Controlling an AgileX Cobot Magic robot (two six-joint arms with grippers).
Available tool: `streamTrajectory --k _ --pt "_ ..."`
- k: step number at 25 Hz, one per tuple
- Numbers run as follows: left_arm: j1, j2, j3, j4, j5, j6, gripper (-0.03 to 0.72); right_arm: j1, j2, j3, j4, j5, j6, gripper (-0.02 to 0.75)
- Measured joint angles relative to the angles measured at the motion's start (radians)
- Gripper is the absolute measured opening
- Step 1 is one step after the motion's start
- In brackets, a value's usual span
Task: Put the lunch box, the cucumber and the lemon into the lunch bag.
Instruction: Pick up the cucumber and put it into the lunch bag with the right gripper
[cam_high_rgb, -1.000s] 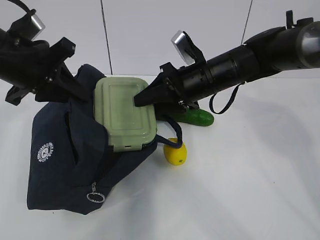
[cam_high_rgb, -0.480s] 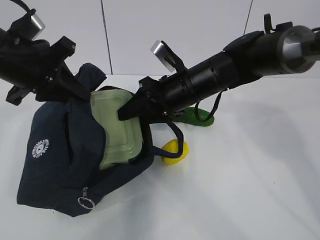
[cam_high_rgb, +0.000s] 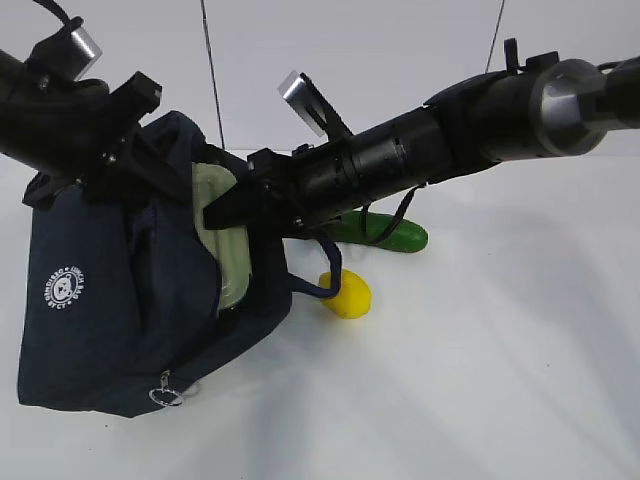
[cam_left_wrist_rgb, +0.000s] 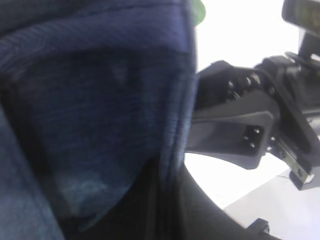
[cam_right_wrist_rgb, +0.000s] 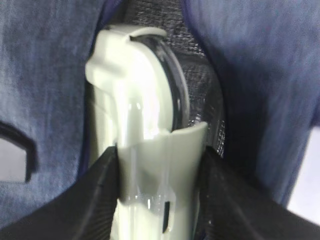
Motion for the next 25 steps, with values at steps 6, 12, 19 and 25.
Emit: streamTrajectory --k 6,12,19,25 --pt "0.0 0.0 0.0 -0.002 0.006 0.0 0.007 0.021 0.004 0.0 0.045 0.011 -0.083 0.372" --pt "-0.004 -0.002 -0.001 -0.002 0.016 0.0 0.007 0.021 0.007 0.0 0.092 0.06 -0.184 0.372" --pt "-0.004 -0.004 -0.001 -0.002 0.037 0.0 0.007 0.021 0.01 0.0 0.092 0.089 -0.335 0.371" --pt "-0.007 -0.004 -0.001 -0.002 0.042 -0.002 0.007 0.021 0.01 0.0 0.059 0.098 -0.418 0.371"
